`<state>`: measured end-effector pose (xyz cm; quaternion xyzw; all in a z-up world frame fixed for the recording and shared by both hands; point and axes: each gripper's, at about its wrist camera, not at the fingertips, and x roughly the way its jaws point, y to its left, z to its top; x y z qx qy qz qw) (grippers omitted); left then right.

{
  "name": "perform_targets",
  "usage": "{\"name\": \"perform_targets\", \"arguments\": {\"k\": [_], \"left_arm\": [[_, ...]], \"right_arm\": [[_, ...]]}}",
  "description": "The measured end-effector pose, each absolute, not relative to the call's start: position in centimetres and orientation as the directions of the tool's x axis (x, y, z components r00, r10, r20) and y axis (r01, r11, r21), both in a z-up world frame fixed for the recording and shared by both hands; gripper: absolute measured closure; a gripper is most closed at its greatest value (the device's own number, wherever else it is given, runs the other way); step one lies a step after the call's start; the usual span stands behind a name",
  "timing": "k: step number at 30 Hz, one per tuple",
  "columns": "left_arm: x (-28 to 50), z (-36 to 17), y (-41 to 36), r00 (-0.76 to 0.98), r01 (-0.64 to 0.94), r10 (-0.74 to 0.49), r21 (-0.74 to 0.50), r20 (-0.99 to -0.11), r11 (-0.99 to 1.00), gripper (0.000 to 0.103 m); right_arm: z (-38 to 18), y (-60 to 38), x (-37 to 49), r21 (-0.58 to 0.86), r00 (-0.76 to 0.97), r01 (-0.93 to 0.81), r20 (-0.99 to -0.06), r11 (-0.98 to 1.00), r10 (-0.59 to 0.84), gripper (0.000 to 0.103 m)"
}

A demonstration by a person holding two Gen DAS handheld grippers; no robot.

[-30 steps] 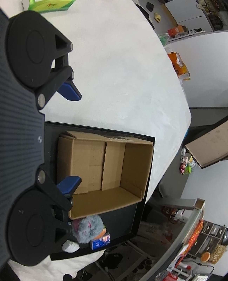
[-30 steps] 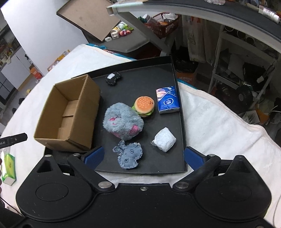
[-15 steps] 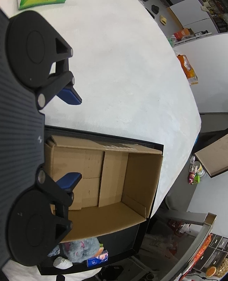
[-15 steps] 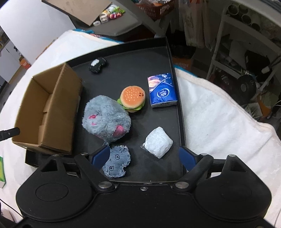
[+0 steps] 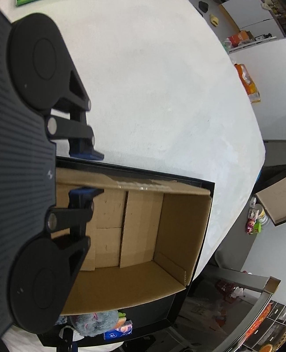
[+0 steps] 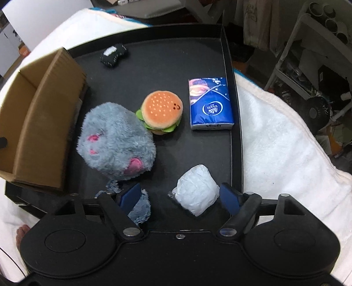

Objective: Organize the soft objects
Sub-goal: 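Lower the right tool onto the white wrapped bundle and close it, then carry the white bundle over the cardboard box and open the right tool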

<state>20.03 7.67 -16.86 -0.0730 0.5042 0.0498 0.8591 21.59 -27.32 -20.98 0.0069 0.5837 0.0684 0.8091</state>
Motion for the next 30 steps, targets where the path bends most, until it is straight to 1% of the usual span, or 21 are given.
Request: {"name": "perform_targets", "arguments": {"k": [2, 5, 6, 7, 9, 10, 12, 20, 25, 30], "left_arm": [[20.2, -17.0, 7.5, 0.485, -0.155, 0.008, -0.077, -0.874, 0.985, 0.091], [20.6, -17.4, 7.2, 0.465, -0.147, -0.004, -0.081, -0.885, 0.986, 0.093], [20.8, -17.5, 7.0, 0.458, -0.144, 0.0, -0.074, -0.889, 0.987, 0.093], [21.0, -17.5, 6.7, 0.453, -0.135, 0.007, -0.061, -0.891, 0.989, 0.093], [21.3, -17.6, 6.5, 0.442, -0.123, 0.011, -0.049, -0.897, 0.991, 0.093], [21.6, -17.7, 6.4, 0.435, -0.118, 0.013, -0.043, -0.9, 0.992, 0.093], [22.0, -17.9, 6.3, 0.421, -0.108, 0.016, -0.032, -0.907, 0.994, 0.093], [23.1, -18.5, 6.0, 0.406, -0.08, 0.018, -0.016, -0.913, 0.997, 0.093], [22.5, -18.9, 6.7, 0.423, -0.068, -0.017, -0.051, -0.906, 0.996, 0.093], [21.8, -18.9, 7.1, 0.443, -0.08, -0.028, -0.07, -0.896, 0.994, 0.092]], "right_arm": [[-21.5, -27.4, 22.0, 0.084, 0.299, -0.108, -0.948, 0.991, 0.113, 0.029], [-22.3, -27.4, 22.6, 0.064, 0.283, -0.128, -0.954, 0.99, 0.098, 0.033], [-22.6, -27.4, 22.7, 0.06, 0.275, -0.132, -0.957, 0.989, 0.095, 0.038], [-22.9, -27.5, 22.8, 0.059, 0.263, -0.135, -0.96, 0.989, 0.093, 0.046], [-23.2, -27.6, 22.9, 0.05, 0.25, -0.146, -0.965, 0.988, 0.085, 0.051], [-23.1, -27.6, 22.9, 0.039, 0.254, -0.161, -0.964, 0.986, 0.08, 0.058], [-23.0, -27.6, 22.9, 0.025, 0.25, -0.182, -0.966, 0.983, 0.071, 0.059], [-21.7, -27.9, 23.5, 0.073, 0.276, -0.151, -0.955, 0.986, 0.113, 0.061], [-20.0, -27.0, 23.4, 0.064, 0.325, -0.144, -0.939, 0.988, 0.108, 0.061], [-17.5, -24.9, 23.2, 0.034, 0.376, -0.189, -0.921, 0.981, 0.104, 0.061]]}}
